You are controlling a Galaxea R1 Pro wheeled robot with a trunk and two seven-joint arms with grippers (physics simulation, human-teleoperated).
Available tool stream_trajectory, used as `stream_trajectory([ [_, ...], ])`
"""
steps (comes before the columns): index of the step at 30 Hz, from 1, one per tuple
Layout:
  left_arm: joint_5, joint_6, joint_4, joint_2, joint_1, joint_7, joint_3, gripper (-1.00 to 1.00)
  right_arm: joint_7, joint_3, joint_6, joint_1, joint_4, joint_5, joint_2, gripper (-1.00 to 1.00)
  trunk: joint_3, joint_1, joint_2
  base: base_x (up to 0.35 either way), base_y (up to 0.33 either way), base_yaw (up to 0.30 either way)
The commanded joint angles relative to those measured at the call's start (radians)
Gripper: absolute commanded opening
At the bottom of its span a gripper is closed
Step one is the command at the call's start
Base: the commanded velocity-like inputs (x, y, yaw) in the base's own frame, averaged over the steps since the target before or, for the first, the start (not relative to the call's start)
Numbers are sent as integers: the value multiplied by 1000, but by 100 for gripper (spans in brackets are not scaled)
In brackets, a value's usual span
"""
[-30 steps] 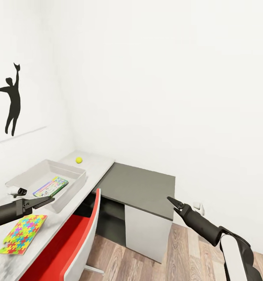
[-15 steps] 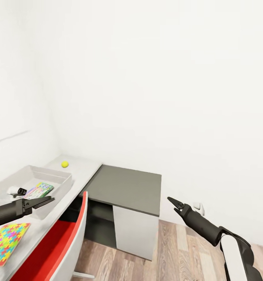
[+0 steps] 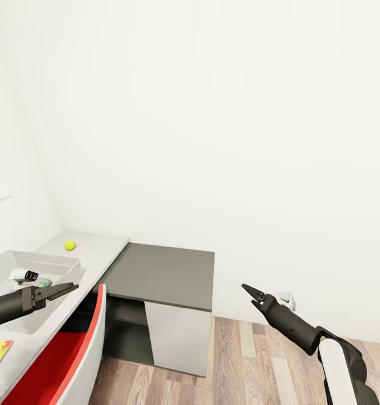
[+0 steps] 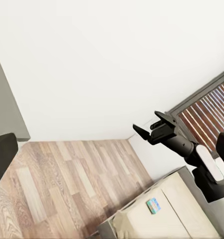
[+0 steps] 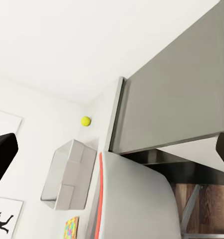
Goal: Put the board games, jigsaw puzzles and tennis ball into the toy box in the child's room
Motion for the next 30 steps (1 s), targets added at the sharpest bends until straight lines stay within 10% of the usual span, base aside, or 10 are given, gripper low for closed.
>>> stream_trajectory([
  [1, -1, 11, -4, 0, 1, -4, 0, 100, 8, -3, 6, -2, 0, 6, 1, 100, -1, 1, -2, 0, -6, -220],
  [30, -1, 11, -17, 0, 15, -4, 2, 100, 8, -2, 5, -2, 0, 6, 2, 100, 7, 1, -2, 0, -1, -89],
])
